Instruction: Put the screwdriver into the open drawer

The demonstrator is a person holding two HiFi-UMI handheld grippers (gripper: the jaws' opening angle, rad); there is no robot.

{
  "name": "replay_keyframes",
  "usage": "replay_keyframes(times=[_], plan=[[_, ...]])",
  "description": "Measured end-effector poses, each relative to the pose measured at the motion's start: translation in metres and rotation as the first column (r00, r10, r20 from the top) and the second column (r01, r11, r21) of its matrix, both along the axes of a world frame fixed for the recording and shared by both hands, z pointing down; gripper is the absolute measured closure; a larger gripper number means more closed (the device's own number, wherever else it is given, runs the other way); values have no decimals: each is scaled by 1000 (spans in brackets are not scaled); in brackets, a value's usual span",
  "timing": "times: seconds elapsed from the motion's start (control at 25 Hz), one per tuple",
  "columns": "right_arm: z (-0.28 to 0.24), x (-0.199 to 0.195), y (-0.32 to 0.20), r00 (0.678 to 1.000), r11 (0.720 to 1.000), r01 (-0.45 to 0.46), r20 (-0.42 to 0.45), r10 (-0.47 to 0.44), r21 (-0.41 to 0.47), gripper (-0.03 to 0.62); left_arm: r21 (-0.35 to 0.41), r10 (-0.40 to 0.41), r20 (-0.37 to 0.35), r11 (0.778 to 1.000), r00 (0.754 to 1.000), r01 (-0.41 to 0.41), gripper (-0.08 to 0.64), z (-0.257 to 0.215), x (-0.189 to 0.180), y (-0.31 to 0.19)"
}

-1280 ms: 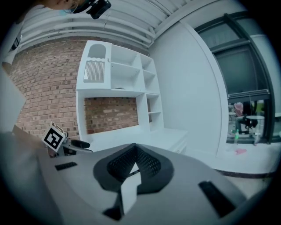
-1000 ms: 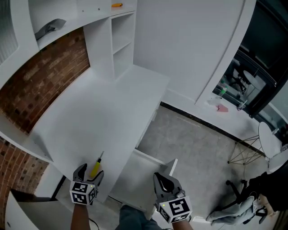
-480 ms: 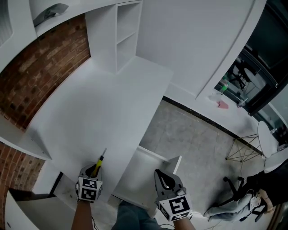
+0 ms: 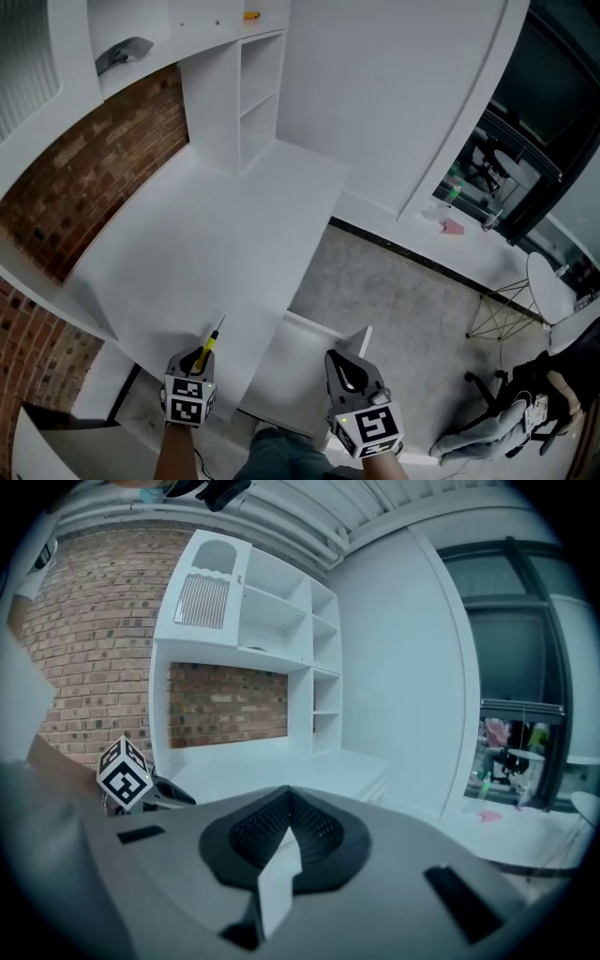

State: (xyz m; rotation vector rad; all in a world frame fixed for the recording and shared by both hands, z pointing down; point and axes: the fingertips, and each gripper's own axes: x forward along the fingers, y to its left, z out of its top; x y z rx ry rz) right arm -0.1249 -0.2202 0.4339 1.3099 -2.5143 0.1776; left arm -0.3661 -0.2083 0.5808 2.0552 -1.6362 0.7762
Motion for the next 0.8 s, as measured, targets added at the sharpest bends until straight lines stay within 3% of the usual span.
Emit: replay_keyframes(times=[0.44,0.8], plan=[[-29,32,15,995,992,-92,34,90,86,581,161,20,-52,987,998,-11,482,-59,20,-5],[-26,97,20,991,990,-130,44,127,61,581,184,40,-91,983,995,-23,482,-71,83,-11]])
